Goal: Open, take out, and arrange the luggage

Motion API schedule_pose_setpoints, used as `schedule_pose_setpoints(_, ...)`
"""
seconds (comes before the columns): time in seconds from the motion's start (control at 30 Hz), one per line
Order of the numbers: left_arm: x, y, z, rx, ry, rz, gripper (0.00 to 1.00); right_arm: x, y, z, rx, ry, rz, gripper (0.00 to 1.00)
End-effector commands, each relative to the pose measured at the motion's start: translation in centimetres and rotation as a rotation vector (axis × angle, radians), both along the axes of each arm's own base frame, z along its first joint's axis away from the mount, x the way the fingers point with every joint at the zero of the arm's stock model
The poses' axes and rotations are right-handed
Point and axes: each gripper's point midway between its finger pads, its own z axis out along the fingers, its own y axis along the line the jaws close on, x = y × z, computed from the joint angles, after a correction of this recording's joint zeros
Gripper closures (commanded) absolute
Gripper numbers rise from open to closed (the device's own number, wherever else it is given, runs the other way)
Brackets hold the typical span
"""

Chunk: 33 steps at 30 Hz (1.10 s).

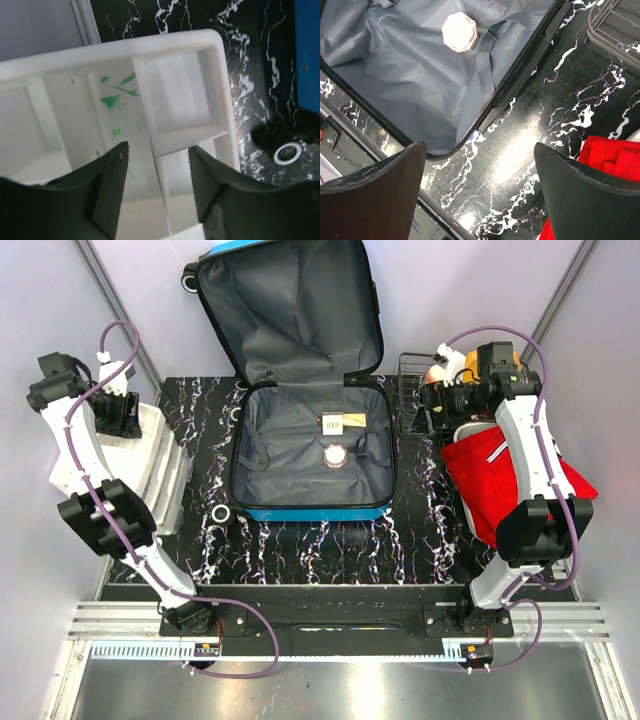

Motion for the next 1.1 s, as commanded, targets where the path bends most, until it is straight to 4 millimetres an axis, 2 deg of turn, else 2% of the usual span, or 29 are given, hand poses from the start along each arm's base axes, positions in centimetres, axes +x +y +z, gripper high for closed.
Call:
schedule_pose_setpoints(0.0, 2.2, 1.3, 3.5, 0.028, -0.121, 0.07, 0.34, 1.4, 0.6, 0.6, 0.012, -0.032, -0.041, 0.04)
schedule_pose_setpoints(0.07, 2.3, 1.4, 5.2, 0.046, -0.159, 0.092, 0.26, 2.2, 0.4, 0.4, -0.003, -0.045, -0.067, 0.04)
schedule_pose_setpoints(0.1, 2.2, 1.6, 6.0, 0.056, -0.171, 0.107, 0.16, 2.4, 0.4, 0.2, -0.003, -0.04, -0.085, 0.04)
schedule_pose_setpoints(0.2, 1.7, 1.4, 10.5, 0.088, -0.262, 0.153, 0.02, 3.8, 0.2, 0.1, -0.02, -0.078, -0.132, 0.04)
schedule_pose_setpoints(0.37, -0.2, 0.0, 15.0, 0.122, -0.357, 0.208, 0.01, 7.0, 1.5, 0.8, -0.031, -0.18, -0.173, 0.04)
schedule_pose_setpoints(0.4, -0.3, -0.6, 15.0, 0.118, -0.354, 0.205, 0.01, 7.2, 3.0, 0.9, -0.025, -0.189, -0.161, 0.04)
schedule_pose_setpoints(0.47, -1.0, -1.8, 15.5, 0.102, -0.367, 0.203, 0.01, 8.5, 4.3, 0.7, -0.024, -0.217, -0.157, 0.04)
schedule_pose_setpoints(0.5, -1.0, -2.8, 14.9, 0.073, -0.355, 0.179, 0.01, 8.6, 6.1, 0.6, -0.017, -0.222, -0.128, 0.04)
schedule_pose_setpoints(0.53, -1.6, -3.6, 15.5, 0.063, -0.378, 0.171, 0.01, 9.2, 7.0, 0.1, -0.019, -0.221, -0.125, 0.04)
schedule_pose_setpoints(0.57, -1.8, -4.2, 15.4, 0.032, -0.385, 0.177, 0.01, 9.9, 7.9, 0.0, -0.024, -0.238, -0.137, 0.02)
schedule_pose_setpoints(0.6, -1.5, -5.0, 14.5, -0.008, -0.386, 0.158, 0.01, 10.2, 8.8, -0.3, -0.031, -0.246, -0.137, 0.01)
schedule_pose_setpoints(0.63, -2.4, -6.0, 15.3, -0.024, -0.422, 0.152, 0.01, 10.2, 10.9, -1.2, -0.039, -0.242, -0.119, 0.0)
schedule_pose_setpoints(0.67, -2.5, -6.7, 15.1, -0.061, -0.432, 0.15, 0.01, 11.0, 11.5, -1.3, -0.034, -0.262, -0.155, 0.0)
schedule_pose_setpoints(0.7, -2.3, -7.5, 14.1, -0.104, -0.429, 0.127, 0.01, 11.1, 12.3, -1.7, -0.033, -0.268, -0.156, 0.0)
schedule_pose_setpoints(0.73, -2.5, -8.0, 14.2, -0.115, -0.442, 0.12, 0.01, 10.7, 14.3, -3.0, -0.023, -0.241, -0.157, 0.0)
schedule_pose_setpoints(0.77, -3.1, -8.7, 14.6, -0.129, -0.464, 0.118, 0.01, 11.4, 14.8, -3.3, -0.038, -0.265, -0.199, 0.0)
schedule_pose_setpoints(0.8, -3.2, -9.5, 14.1, -0.151, -0.459, 0.096, 0.01, 11.3, 15.7, -3.9, -0.053, -0.272, -0.195, 0.0)
schedule_pose_setpoints(0.83, -3.6, -9.8, 14.3, -0.151, -0.47, 0.09, 0.01, 11.7, 16.4, -5.5, -0.081, -0.264, -0.201, 0.0)
schedule_pose_setpoints(0.87, -3.7, -10.2, 14.1, -0.162, -0.465, 0.092, 0.01, 11.9, 17.5, -5.9, -0.101, -0.296, -0.216, 0.0)
schedule_pose_setpoints(0.93, -4.0, -10.8, 13.5, -0.18, -0.455, 0.078, 0.01, 13.0, 18.0, -8.1, -0.146, -0.299, -0.247, 0.0)
schedule_pose_setpoints(1.07, -4.4, -11.4, 12.6, -0.199, -0.434, 0.081, 0.01, 15.2, 18.2, -10.3, -0.222, -0.333, -0.344, 0.0)
